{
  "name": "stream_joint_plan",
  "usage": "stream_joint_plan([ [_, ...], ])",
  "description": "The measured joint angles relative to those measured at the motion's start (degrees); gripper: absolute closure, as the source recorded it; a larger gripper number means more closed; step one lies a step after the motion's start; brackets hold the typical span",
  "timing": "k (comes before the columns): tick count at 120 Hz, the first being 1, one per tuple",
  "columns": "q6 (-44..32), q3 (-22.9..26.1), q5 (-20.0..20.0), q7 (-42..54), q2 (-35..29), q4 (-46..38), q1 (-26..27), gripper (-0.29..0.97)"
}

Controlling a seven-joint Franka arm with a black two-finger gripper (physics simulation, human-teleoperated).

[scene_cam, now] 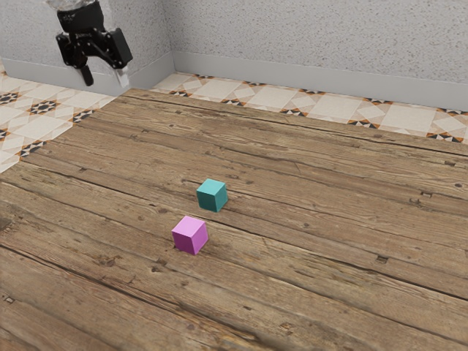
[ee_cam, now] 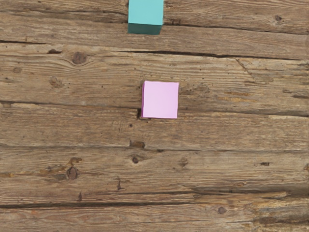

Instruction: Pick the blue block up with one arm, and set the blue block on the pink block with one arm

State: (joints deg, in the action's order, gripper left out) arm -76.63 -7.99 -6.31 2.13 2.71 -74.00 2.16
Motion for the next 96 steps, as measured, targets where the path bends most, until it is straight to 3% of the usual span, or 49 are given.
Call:
stream_joint_plan([
  [18, -4.07, -0.27, -0.31, -0.25, 2.64, -5.25, 1.04, 0.0],
  [30, -8.02, -0.11, -0.44, -0.54, 8.14, -6.75, -0.02, 0.0],
  [59, -26.23, 4.6, 1.15, -1.12, 9.43, -23.24, 0.07, 0.0],
  [78, -34.45, 5.19, 3.86, -1.2, 13.94, -23.28, -0.14, 0.0],
  [96, -38.72, 6.41, 4.41, -1.49, 21.8, -16.47, -0.13, 0.0],
])
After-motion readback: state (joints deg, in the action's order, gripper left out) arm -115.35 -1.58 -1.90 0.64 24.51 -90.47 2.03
